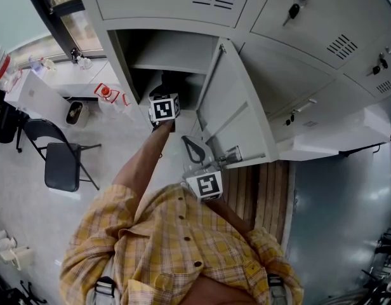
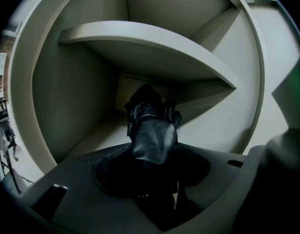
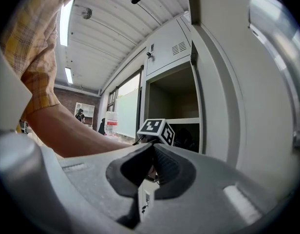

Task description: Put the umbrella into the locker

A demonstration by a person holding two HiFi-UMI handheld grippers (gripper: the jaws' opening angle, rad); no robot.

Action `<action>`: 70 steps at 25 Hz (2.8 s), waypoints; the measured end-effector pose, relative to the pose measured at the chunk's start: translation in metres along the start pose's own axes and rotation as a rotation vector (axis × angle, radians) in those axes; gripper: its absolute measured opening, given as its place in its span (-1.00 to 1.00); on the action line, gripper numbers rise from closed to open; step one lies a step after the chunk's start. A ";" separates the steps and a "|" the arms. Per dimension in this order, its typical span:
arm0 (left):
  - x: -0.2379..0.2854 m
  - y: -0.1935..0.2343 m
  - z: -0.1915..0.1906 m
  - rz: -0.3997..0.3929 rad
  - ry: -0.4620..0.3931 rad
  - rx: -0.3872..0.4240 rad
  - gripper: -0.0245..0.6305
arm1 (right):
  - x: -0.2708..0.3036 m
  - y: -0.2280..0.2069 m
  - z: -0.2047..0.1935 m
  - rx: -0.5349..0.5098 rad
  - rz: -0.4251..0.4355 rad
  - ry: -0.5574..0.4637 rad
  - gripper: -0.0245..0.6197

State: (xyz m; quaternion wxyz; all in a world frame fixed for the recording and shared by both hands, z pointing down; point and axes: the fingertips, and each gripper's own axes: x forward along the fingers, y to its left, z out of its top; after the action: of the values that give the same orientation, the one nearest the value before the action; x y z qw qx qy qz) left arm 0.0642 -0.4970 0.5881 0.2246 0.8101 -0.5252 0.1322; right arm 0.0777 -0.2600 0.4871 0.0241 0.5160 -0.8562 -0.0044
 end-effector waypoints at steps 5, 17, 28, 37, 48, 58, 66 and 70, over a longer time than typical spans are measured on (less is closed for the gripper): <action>0.011 0.003 -0.007 0.016 0.023 0.007 -0.33 | 0.002 -0.003 0.000 -0.001 -0.004 0.007 -0.93; 0.028 0.012 -0.012 0.061 0.055 -0.019 -0.30 | 0.002 -0.008 -0.003 -0.026 -0.010 0.026 -0.93; 0.026 0.002 -0.003 0.051 0.002 0.110 -0.16 | 0.005 -0.008 0.000 -0.043 -0.014 0.035 -0.93; 0.012 -0.005 -0.010 0.015 -0.055 0.141 0.12 | 0.001 -0.009 0.004 -0.052 -0.021 0.020 -0.93; -0.023 -0.010 -0.006 0.007 -0.095 0.157 0.11 | -0.007 -0.015 0.001 -0.026 -0.059 0.009 -0.93; -0.080 -0.024 0.016 -0.029 -0.192 0.205 -0.92 | -0.015 -0.014 0.001 0.021 -0.086 0.008 -0.93; -0.122 -0.042 0.027 -0.135 -0.260 0.164 -0.92 | -0.020 -0.015 0.002 0.063 -0.102 0.003 -0.93; -0.143 -0.050 0.020 -0.193 -0.265 0.184 -0.92 | -0.022 -0.015 0.005 0.079 -0.105 -0.004 -0.93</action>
State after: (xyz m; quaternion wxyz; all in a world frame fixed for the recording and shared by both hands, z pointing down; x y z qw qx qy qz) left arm 0.0500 -0.3765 0.4952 0.0902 0.8840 -0.4560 0.0496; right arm 0.1013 -0.2479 0.4811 0.0015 0.5606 -0.8276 0.0272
